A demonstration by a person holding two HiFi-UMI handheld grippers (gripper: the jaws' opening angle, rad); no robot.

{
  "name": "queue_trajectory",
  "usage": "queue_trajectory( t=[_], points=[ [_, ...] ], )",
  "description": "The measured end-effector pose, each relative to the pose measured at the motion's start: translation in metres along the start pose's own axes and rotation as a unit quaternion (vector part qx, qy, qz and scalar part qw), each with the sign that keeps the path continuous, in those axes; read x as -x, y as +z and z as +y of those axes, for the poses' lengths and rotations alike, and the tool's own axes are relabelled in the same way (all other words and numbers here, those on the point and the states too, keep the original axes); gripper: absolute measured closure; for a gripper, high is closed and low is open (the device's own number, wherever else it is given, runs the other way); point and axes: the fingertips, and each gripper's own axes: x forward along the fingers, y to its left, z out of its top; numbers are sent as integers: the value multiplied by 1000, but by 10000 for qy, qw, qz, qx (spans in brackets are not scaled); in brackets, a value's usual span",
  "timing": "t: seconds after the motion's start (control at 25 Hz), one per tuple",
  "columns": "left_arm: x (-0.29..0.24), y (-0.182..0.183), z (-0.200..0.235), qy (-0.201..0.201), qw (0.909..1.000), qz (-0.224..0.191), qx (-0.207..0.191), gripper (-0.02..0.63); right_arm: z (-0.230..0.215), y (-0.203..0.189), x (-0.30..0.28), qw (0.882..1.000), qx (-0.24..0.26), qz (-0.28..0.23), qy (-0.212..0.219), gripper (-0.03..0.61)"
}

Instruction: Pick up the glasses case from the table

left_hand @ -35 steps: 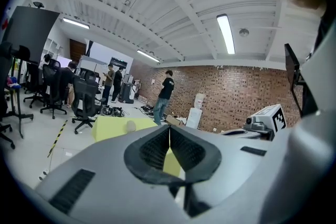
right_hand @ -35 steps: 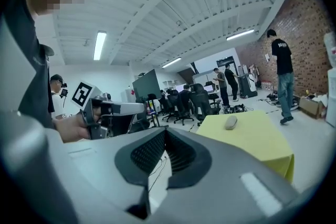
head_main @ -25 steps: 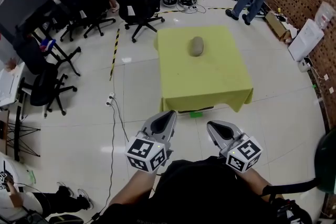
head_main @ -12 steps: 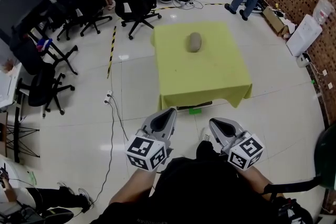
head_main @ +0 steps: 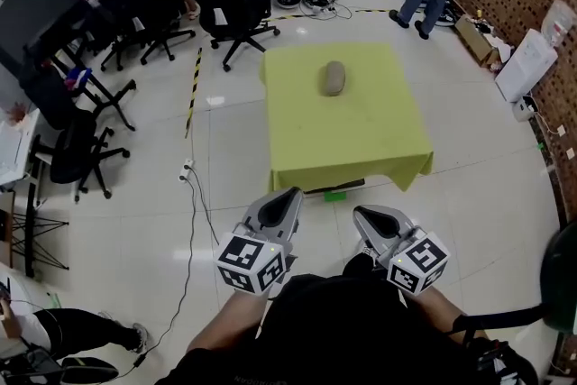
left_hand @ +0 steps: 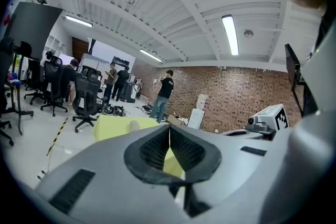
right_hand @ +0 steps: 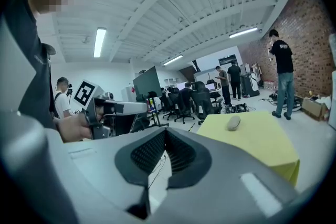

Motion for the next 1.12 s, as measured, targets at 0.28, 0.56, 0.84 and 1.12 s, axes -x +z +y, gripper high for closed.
queue_trajectory(
  t=[0.28,0.56,0.84,1.12],
  points=[
    [-27,-5,-3,-37,9999,149,-14,604,-26,-1,0,9999,-117,-49,-28,577],
    [-76,1,-15,-33,9998,209,-16,604,-79,5,7,9996,-259,-57,-73,577],
    [-121,11,-11,158,9996,238,-44,604,-130,15,-4,9993,-362,-77,93,577],
    [-168,22,-5,318,9990,282,-133,604,-183,36,-14,9990,-331,-193,225,577]
  ],
)
